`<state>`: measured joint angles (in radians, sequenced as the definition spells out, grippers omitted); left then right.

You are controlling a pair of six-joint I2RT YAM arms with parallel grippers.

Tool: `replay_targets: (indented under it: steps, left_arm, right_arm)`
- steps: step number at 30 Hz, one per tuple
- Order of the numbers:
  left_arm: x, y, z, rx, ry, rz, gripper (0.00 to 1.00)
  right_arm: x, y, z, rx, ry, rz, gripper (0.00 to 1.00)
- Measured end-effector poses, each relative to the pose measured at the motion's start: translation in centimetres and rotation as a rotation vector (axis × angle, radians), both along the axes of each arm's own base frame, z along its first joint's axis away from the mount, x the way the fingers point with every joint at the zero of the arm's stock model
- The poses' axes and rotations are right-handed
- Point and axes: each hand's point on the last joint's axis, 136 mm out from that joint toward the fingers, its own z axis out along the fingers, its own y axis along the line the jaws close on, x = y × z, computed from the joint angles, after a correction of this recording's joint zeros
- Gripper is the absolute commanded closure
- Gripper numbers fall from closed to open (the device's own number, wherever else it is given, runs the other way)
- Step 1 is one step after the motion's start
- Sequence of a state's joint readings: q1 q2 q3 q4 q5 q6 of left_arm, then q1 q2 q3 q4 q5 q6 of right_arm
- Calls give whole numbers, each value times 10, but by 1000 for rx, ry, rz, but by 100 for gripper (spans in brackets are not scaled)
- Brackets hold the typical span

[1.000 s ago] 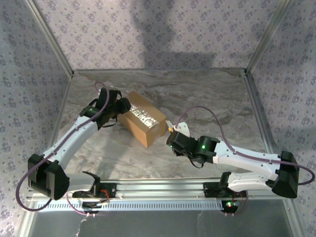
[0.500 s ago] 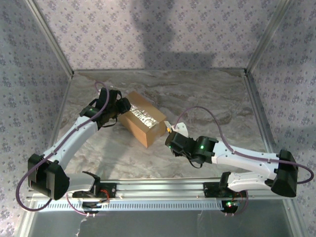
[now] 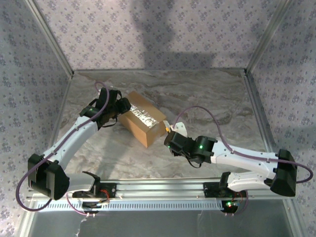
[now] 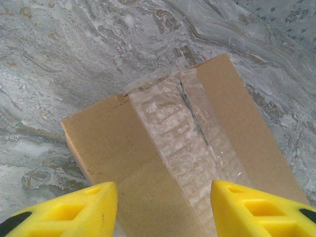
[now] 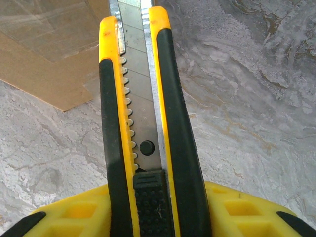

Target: Unpack the express box

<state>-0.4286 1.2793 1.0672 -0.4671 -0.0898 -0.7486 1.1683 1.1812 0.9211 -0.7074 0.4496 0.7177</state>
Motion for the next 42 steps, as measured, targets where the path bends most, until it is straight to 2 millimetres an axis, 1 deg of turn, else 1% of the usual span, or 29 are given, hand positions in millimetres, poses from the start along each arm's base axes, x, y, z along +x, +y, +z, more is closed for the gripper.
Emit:
replay_targets:
  steps: [16,42]
  left_arm:
    - [0,0,0,0,0,0,47]
    - [-1,-2,0,0,0,-5,47]
  right_arm:
    - [-5,1,0,-20,-7,17,100]
    - [-3,2,1,-33,-18,13,100]
